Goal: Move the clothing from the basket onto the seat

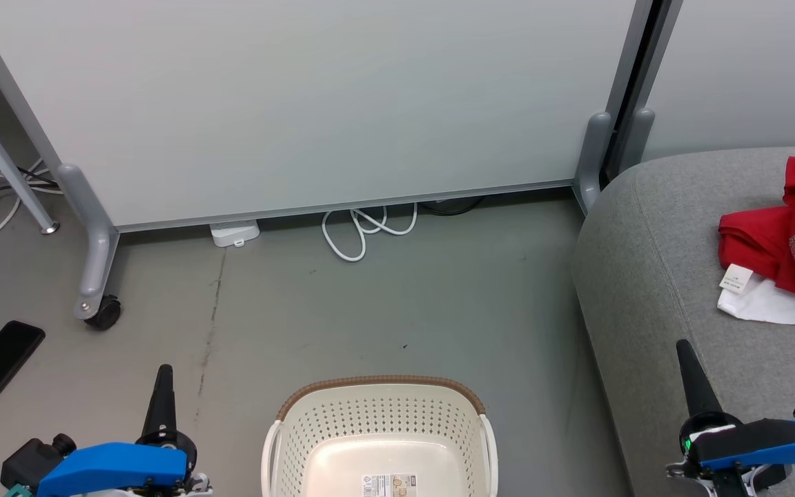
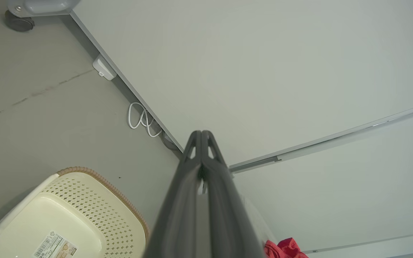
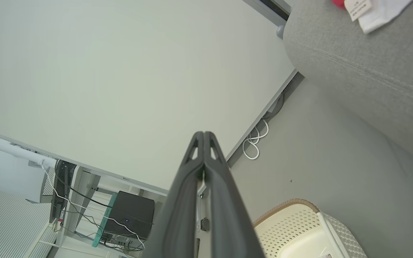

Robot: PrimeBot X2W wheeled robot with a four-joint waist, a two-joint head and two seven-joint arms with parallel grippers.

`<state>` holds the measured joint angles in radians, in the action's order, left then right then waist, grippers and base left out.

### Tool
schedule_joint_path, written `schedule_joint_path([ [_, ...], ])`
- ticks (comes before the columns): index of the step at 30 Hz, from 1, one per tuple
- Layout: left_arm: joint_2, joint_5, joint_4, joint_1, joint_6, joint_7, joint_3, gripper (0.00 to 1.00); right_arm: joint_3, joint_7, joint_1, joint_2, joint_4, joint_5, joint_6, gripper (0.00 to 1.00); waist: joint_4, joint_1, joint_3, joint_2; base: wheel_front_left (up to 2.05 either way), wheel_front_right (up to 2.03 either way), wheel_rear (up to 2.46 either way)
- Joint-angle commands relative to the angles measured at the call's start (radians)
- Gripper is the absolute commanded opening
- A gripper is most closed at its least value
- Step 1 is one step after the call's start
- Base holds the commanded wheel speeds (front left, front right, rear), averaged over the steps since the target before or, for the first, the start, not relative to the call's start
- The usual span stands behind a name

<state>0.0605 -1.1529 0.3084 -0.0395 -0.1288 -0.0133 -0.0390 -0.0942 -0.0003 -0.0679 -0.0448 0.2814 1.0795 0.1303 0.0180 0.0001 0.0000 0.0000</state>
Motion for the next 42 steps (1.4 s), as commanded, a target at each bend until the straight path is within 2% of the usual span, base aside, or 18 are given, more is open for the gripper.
schedule_joint_path([
  [1,0.002,-0.027,-0.015,-0.025,-0.002,0.007,-0.009,0.0,-0.003,0.008,-0.023,-0.006,-0.014,0.033,0.0,0.0,0.0,-0.0001,0.0,0.0,0.0,0.0,0.0],
  [42,-0.007,-0.344,-0.052,-0.062,-0.003,0.098,-0.061,0.0,-0.016,0.087,-0.041,-0.008,-0.033,0.4,0.001,0.0,-0.012,-0.0001,0.002,0.0,0.0,0.0,0.0],
])
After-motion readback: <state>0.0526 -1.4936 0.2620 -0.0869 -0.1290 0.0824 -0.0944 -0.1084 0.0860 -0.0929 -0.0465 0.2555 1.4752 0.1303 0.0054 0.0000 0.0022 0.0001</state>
